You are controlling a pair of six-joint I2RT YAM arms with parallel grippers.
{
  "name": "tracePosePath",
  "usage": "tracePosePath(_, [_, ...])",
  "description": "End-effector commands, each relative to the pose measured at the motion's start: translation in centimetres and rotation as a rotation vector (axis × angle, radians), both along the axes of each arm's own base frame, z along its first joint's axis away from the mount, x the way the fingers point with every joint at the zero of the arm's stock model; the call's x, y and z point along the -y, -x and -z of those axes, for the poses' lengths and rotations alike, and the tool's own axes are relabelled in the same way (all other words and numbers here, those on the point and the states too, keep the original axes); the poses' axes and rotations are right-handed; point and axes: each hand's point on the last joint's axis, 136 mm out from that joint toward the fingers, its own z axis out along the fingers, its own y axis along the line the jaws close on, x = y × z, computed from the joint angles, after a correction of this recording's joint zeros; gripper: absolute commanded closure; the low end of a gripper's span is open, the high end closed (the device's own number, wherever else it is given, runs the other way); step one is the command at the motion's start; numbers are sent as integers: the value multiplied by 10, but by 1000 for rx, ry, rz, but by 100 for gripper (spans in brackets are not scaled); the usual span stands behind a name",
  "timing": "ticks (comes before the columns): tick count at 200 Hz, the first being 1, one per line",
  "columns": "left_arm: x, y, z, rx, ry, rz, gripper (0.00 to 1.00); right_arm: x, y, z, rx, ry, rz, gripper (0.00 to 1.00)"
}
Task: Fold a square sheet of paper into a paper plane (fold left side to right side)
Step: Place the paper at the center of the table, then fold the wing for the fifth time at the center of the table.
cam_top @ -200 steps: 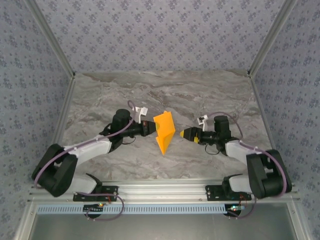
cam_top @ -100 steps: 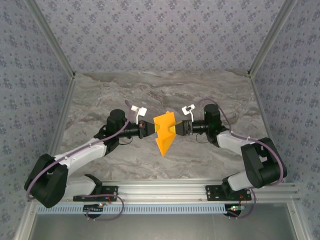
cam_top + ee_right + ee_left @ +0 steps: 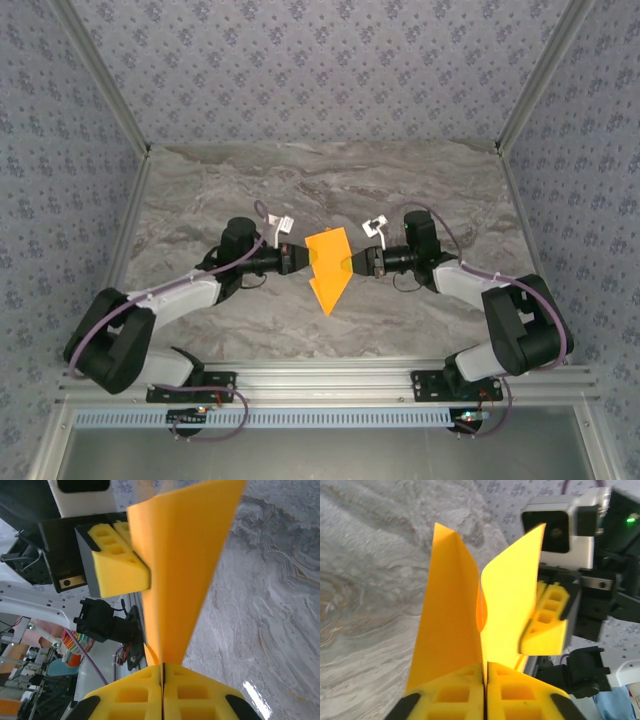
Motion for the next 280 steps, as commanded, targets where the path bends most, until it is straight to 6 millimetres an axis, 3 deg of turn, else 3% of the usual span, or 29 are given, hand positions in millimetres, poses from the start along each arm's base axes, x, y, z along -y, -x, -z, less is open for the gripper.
tracePosePath(1, [0,-8,11,6,-59,8,75,4,-6,15,-48,79,48,97])
tracePosePath(17, [-6,-13,16,18,-148,-11,56,10,-11,31,-127,154,111,100])
tracePosePath(50, [-27,-19,7,84,-289,-97,37,17,-17,63,-335,235,229,100])
tracePosePath(78, [-21,8,0,167,-387,-59,36,23,-24,80,-410,301,292,100])
tracePosePath(109, [-1,54,18,206,-508,29,36,24,-30,82,-474,330,324,100])
tracePosePath(139, [19,77,36,233,-598,56,36,24,-31,83,-518,354,330,99])
tracePosePath(168, [43,83,50,271,-691,84,35,25,-30,86,-550,368,338,98])
tracePosePath(204, [63,76,68,284,-790,91,35,24,-29,88,-564,382,339,98])
tracePosePath(280, [78,58,99,277,-951,31,36,23,-29,91,-580,388,339,98])
